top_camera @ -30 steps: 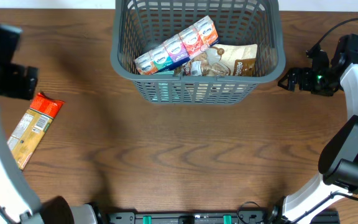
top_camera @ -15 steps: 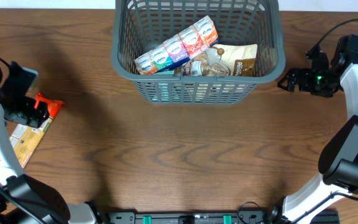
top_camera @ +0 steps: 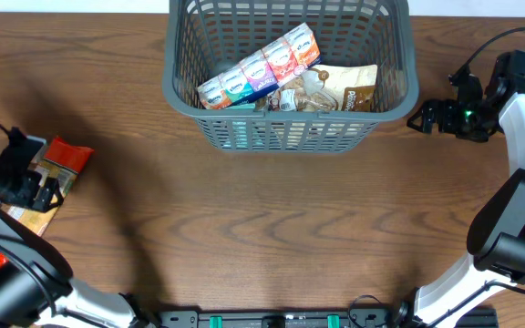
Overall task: Pack container
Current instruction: 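Move the left gripper back to the red snack bar and grasp it, then lift the red snack bar with the left gripper and drop it in the basket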
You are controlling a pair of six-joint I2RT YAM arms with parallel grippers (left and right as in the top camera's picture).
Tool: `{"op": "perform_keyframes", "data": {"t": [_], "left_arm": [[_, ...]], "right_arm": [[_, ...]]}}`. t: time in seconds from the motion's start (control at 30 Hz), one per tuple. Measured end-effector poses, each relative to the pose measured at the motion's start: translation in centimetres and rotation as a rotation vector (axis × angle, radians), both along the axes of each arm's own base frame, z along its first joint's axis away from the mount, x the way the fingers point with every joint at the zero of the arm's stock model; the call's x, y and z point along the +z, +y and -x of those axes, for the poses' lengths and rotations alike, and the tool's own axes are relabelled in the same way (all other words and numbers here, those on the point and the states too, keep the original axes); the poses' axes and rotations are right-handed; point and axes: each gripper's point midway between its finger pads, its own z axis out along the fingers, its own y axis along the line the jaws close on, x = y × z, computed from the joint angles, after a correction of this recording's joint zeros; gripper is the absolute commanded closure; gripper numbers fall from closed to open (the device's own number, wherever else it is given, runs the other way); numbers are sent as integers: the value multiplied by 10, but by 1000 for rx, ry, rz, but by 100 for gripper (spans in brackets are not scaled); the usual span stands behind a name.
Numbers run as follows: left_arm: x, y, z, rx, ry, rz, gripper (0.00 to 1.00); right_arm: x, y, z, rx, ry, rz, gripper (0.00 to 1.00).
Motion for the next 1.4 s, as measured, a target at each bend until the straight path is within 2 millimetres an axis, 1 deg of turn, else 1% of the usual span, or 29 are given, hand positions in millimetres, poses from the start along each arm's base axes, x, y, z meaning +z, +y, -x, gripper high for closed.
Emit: {"op": "perform_keyframes", "data": {"t": [0.13,0.3,0.57,0.7,0.8,0.83,0.87,0.9,0.97,1.0,1.03,1.07,1.23,1.37,1.4], "left_arm": [[-19,7,3,21,27,22,1],[-38,18,-1,29,30,20,2],[-53,32,-7,-2,32,-24,2],[-63,33,-6,-14,51,-19,1],[-73,30,-3,-16,74,6,1],[-74,29,-3,-16,77,11,1],[-74,29,-3,-17,75,10,4],[-74,29,-3,-17,76,11,11],[-74,28,-3,-18,73,16,36],[-74,28,-4,-17,69,18,59],[-74,28,-5,-17,66,20,79],[-74,27,-5,-19,62,24,81],[-69,27,-9,-16,42,26,81],[-69,28,-11,32,33,28,81],[-68,28,-12,49,29,29,89]], "right_arm": [[0,-1,-2,-15,-4,-2,1],[0,-1,-1,-24,-1,-5,1],[0,-1,-1,-47,5,-13,1],[0,-1,-1,-61,8,-17,1],[0,-1,-1,-70,10,-21,1],[0,-1,-1,-74,11,-22,1],[0,0,-1,-75,12,-22,1],[0,0,-1,-78,13,-23,1],[0,0,0,-82,17,-26,1],[0,0,0,-84,19,-27,1],[0,0,0,-85,19,-27,1],[0,0,0,-86,20,-28,1],[0,1,1,-88,27,-30,1],[0,1,2,-88,28,-31,1],[0,1,2,-88,29,-31,1]]}}
